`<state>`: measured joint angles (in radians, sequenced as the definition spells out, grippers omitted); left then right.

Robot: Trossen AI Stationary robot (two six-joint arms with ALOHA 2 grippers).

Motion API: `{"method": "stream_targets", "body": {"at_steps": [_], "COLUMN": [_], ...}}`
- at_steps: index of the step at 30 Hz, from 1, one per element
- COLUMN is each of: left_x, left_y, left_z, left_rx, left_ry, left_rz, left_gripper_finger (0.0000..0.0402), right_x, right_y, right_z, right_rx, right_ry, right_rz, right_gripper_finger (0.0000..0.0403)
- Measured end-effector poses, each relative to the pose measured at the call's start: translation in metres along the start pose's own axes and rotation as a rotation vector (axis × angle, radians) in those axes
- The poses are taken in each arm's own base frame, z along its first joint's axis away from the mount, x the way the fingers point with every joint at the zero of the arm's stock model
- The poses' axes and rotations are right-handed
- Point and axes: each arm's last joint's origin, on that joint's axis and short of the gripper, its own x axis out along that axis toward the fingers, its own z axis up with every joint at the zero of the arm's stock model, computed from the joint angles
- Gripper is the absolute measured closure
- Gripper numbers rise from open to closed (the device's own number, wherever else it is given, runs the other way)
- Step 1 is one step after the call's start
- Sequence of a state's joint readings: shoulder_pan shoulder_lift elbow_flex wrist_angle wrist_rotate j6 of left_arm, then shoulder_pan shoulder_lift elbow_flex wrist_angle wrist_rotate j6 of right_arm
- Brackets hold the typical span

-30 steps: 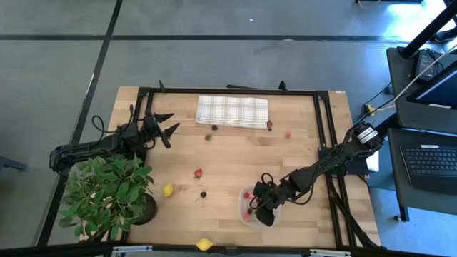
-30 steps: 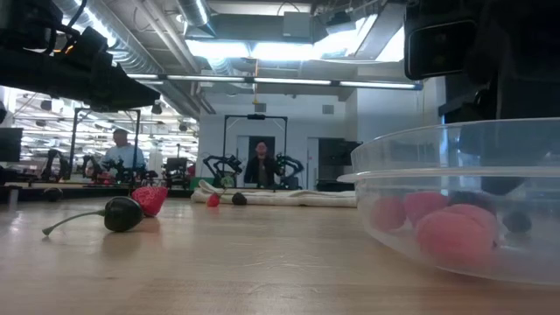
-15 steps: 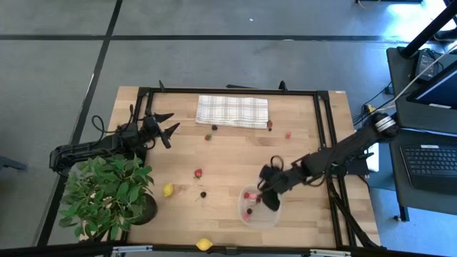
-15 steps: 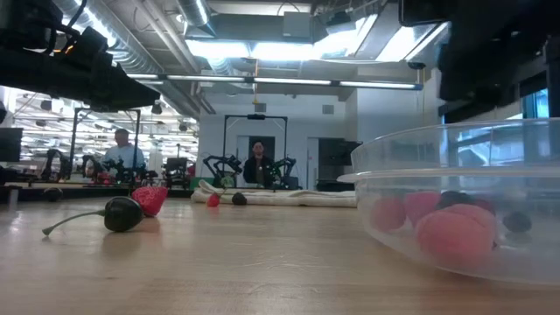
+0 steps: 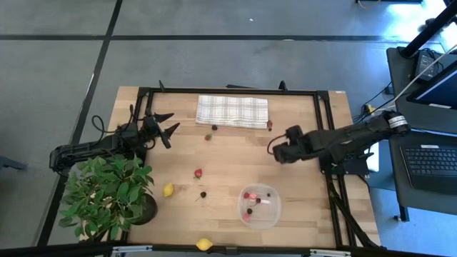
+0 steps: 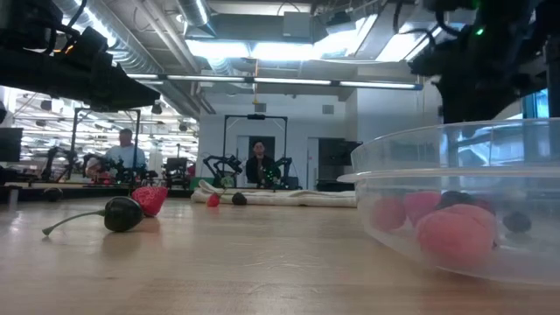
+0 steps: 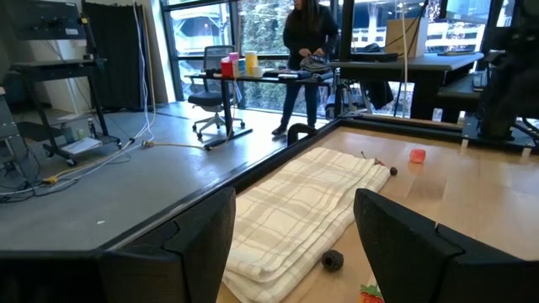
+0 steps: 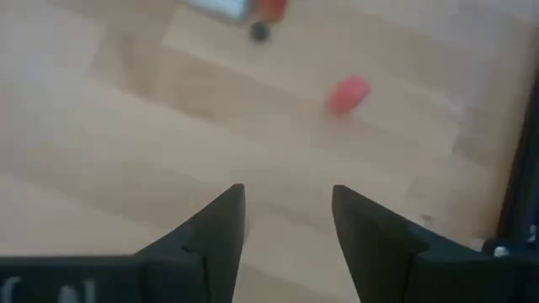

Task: Pick and placing Produce into tupperware
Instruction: Put the pink peach into the transparent bin

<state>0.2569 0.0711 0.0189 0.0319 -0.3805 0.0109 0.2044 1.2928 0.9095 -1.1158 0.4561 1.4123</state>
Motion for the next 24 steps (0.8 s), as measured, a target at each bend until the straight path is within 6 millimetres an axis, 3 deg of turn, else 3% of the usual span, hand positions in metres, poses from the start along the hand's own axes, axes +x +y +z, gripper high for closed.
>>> {"method": "stream_targets", "body": {"at_steps": [13,24], "left_x": [0.0,0.0], "left_y": [0.0,0.0], "left_z": [0.0,0.0], "left_rx": [0.0,0.0], "left_ry": [-0.001,0.0], "left_rz": [0.0,0.0], "left_gripper_finger": [0.0164,0.0164], "right_x": [0.052,0.099], "right_y": [-0.032,-0.045], "right_z": [0.035,0.04], "right_rx": [0.12,0.151], "right_ry": [0.03,0.009], "right_rz": [-0.181,-0.055], "right_gripper_finger": [0.0221,0.0221]}}
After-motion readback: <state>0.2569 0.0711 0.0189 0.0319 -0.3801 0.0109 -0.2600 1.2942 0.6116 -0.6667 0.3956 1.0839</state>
